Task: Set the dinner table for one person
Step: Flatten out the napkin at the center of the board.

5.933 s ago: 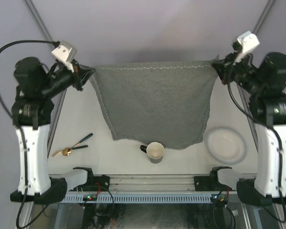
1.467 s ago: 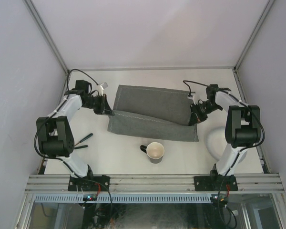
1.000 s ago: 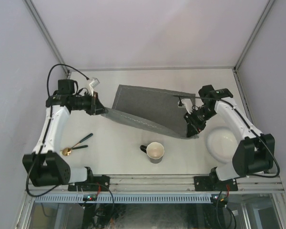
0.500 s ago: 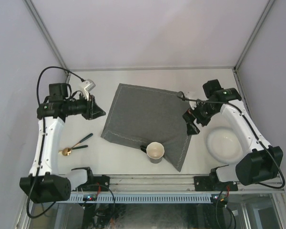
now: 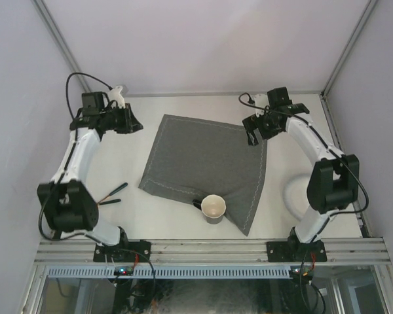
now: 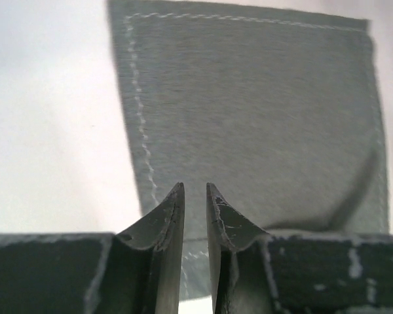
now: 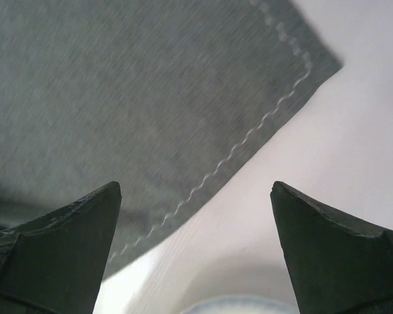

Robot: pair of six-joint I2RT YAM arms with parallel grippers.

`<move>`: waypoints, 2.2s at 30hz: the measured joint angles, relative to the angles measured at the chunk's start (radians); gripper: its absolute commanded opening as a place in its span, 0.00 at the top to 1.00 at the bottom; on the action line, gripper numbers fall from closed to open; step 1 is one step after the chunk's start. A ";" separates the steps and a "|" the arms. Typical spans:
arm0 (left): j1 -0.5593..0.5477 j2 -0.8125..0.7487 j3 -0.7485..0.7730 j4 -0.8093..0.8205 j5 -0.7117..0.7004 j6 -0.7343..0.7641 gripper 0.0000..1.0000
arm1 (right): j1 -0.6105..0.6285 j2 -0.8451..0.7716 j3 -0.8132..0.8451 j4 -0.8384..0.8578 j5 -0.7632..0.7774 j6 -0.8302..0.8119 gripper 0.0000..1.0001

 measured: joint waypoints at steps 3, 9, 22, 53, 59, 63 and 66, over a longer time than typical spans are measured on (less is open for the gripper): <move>-0.024 0.160 0.069 0.024 -0.119 -0.031 0.76 | 0.001 0.100 0.101 0.028 0.041 0.030 0.06; -0.108 0.480 0.425 -0.069 -0.258 -0.031 0.68 | 0.001 0.206 0.178 0.065 0.112 0.053 0.06; -0.164 0.895 1.061 -0.230 -0.349 -0.159 0.26 | -0.061 0.329 0.240 0.071 0.238 0.060 0.09; -0.004 0.249 0.473 -0.097 -0.296 -0.173 0.33 | -0.132 0.633 0.568 -0.038 0.130 0.253 0.29; 0.064 0.127 0.386 -0.093 -0.300 -0.140 0.32 | -0.145 0.636 0.568 -0.059 0.112 0.266 0.34; 0.091 0.086 0.343 -0.105 -0.307 -0.127 0.32 | -0.155 0.636 0.566 -0.064 0.097 0.275 0.40; 0.103 0.051 0.316 -0.109 -0.311 -0.124 0.33 | -0.164 0.636 0.566 -0.065 0.090 0.282 0.41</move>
